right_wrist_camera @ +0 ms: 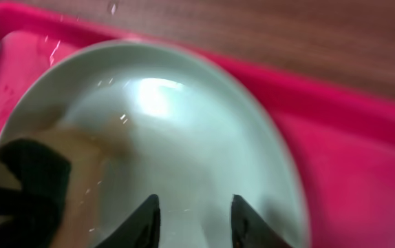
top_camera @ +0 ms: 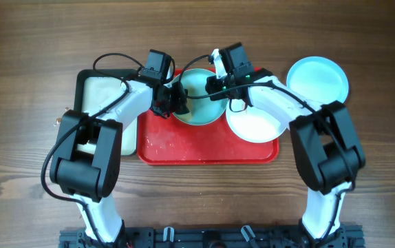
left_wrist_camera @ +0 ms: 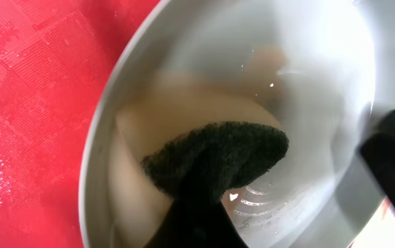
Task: Clean dirty plates on tray and stack at the side
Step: 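Scrub the tilted blue plate with the sponge in left gripper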
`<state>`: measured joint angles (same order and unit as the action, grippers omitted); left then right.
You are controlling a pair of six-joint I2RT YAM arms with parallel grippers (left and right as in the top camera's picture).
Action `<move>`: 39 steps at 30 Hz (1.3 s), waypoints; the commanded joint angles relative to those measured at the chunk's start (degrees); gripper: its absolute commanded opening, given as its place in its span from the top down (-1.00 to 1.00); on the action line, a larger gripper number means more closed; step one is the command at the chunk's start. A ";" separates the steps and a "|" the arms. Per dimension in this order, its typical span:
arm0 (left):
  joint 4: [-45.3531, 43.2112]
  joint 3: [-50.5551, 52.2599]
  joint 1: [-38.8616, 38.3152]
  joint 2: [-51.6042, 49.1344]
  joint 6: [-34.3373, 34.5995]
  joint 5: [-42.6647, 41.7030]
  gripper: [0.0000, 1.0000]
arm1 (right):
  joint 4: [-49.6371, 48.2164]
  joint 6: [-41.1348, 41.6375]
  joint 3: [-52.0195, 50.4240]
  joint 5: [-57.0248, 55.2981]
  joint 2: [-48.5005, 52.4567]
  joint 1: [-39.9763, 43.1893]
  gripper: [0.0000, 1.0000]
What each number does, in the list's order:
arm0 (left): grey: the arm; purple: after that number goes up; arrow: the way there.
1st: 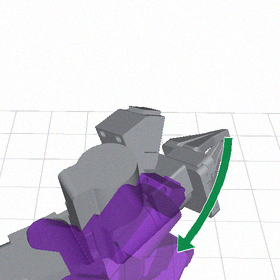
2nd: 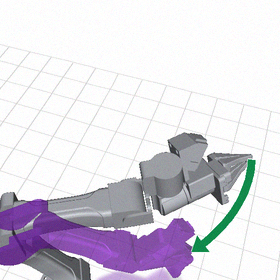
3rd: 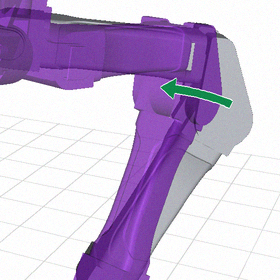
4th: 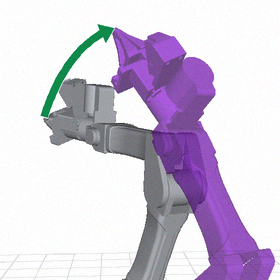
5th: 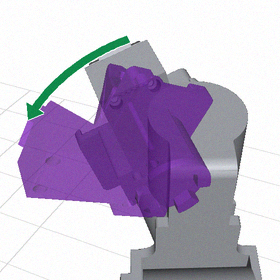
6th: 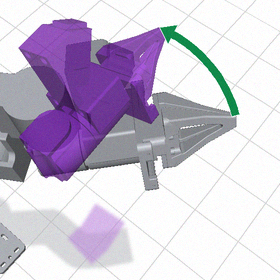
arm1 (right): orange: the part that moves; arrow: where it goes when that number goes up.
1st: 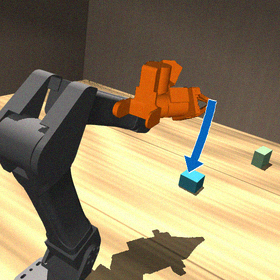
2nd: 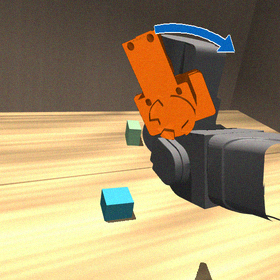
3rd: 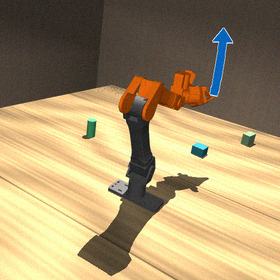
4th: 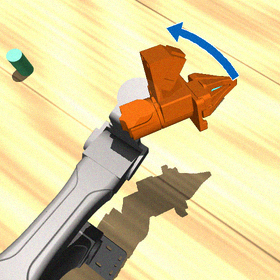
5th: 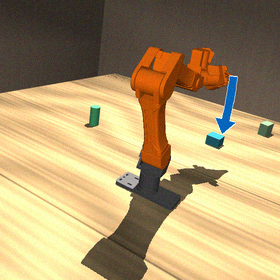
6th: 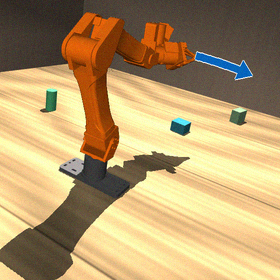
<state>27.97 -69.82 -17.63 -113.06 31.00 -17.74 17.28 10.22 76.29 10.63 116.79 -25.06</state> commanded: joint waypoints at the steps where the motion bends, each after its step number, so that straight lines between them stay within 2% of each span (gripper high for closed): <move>1: 0.31 1.77 -0.85 -4.20 0.98 0.42 0.92 | -0.02 -4.28 1.05 -9.90 -4.11 0.35 0.33; 10: 0.70 1.77 -0.85 -4.20 0.94 0.44 0.92 | 0.37 -4.15 0.85 -10.86 2.16 0.39 0.43; 17: 1.16 1.77 -0.85 -4.20 0.72 1.53 0.92 | 2.45 -1.14 0.85 -8.85 2.91 0.39 0.91; 21: 1.20 1.77 -0.87 -4.20 0.76 1.92 0.92 | 1.49 -0.37 0.85 1.95 2.91 0.39 0.91; 23: 1.22 1.77 -0.98 -4.20 0.79 1.88 0.92 | 1.14 2.60 0.85 5.22 2.91 0.37 0.91; 33: 0.44 1.77 -2.25 -4.20 2.73 1.40 0.92 | 0.90 4.85 0.85 5.77 2.91 0.33 0.91; 39: -4.52 1.75 -2.03 -4.17 2.43 -10.40 0.92 | 0.90 4.83 0.85 5.75 2.91 0.33 0.91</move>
<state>25.78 -69.73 -18.13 -113.47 32.69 -19.68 18.81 13.06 76.71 8.99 118.96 -22.57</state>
